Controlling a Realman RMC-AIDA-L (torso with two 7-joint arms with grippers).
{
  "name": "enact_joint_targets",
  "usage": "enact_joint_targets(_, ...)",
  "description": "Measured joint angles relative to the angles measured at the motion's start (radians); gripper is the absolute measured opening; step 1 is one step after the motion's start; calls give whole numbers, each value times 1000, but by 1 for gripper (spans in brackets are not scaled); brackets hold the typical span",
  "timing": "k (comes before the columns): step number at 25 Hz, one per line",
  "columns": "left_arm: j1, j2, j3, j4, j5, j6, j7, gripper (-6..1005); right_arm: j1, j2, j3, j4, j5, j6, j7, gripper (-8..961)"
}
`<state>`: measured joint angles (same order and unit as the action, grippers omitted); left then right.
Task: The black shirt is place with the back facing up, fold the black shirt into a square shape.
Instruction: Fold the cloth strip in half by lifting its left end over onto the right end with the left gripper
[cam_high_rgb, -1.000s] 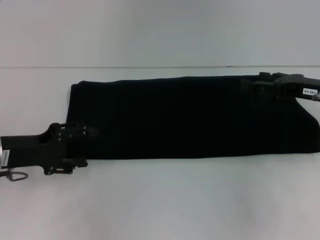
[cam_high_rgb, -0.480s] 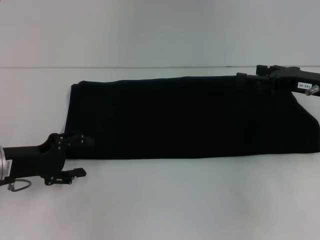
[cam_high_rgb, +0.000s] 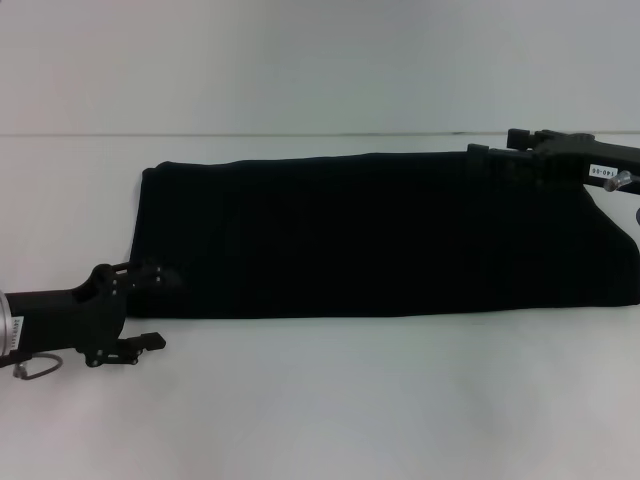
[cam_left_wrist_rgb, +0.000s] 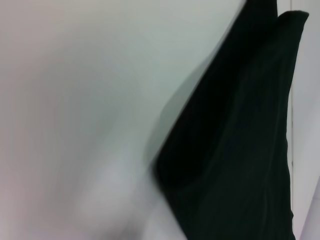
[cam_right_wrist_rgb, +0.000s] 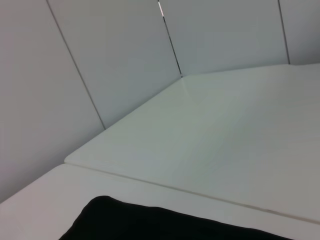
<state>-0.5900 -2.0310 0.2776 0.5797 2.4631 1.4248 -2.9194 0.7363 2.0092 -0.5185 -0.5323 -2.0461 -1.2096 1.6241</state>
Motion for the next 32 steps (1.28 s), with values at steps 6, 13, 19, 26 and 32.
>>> enact_joint_targets(6, -2, 0, 1, -2, -1, -35, 6, 874, -2, 4, 0, 0, 6, 2, -1, 930)
enact_joint_targets(13, -4, 0, 7, -15, 0, -75, 11, 874, -4, 9, 0, 0, 6, 11, -1, 930)
enact_joint_targets(19, -4, 0, 9, -15, -1, -90, 16, 873, -3, 11, 0, 0, 8, 13, -1, 929)
enact_joint_targets(26, -3, 0, 3, -15, -8, -127, 28, 874, -8, 11, 0, 0, 25, 13, -5, 929)
enact_joint_targets(32, -7, 2, 2, -15, -11, -151, 39, 874, -11, 11, 0, 0, 31, 13, -6, 929)
